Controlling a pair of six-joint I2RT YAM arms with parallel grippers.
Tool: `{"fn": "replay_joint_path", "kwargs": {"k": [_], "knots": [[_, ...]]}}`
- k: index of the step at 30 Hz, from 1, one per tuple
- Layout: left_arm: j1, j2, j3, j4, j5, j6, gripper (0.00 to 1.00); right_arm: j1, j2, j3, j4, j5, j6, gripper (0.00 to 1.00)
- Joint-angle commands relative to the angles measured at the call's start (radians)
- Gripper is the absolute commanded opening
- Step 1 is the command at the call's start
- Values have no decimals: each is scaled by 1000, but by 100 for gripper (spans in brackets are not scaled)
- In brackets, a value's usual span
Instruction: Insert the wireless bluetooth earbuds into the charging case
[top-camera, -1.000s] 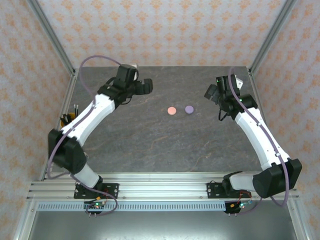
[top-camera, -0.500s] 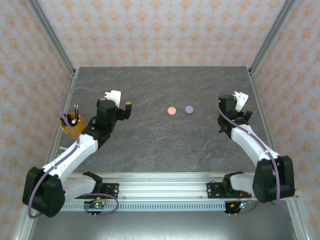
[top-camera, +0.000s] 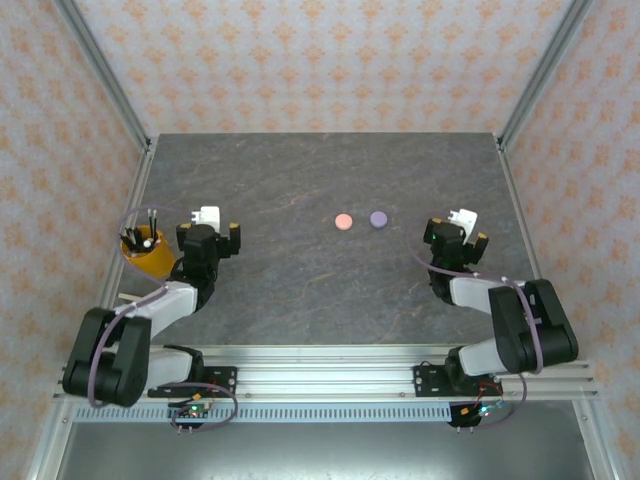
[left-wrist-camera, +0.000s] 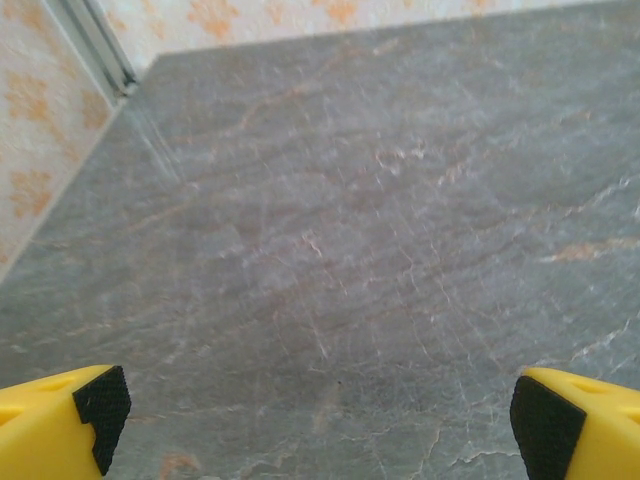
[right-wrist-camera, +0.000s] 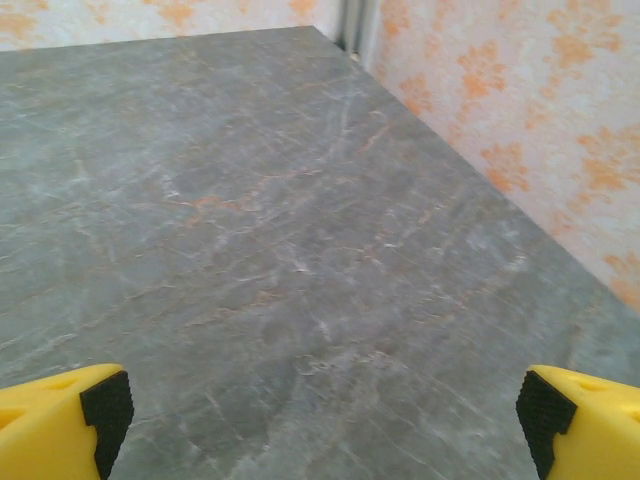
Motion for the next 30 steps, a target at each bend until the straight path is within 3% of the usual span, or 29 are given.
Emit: {"fn": "replay_joint_path", "kwargs": {"k": [1,4,5,7,9,20,30], "knots": [[46,77,-17,202,105,-22,100,-17,36,4,121,-83,-39,100],[57,161,-17,268,152,-10,100,-97,92,21,136,-205,17,100],[58,185,-9,274,163,-7,100,-106,123,9,201,-212,18,100],[76,206,13,257,188,-16,100,-116,86,36,83,-234,33,100],[107,215,31,238,224,-44,100,-121,106,33,114,-240,32,100],[88,217,44,208,124,-59,100,-125,86,22,112,-252,31,99],[91,218,46,205,128,-62,100,-132,89,38,87,-339,5,99]]}}
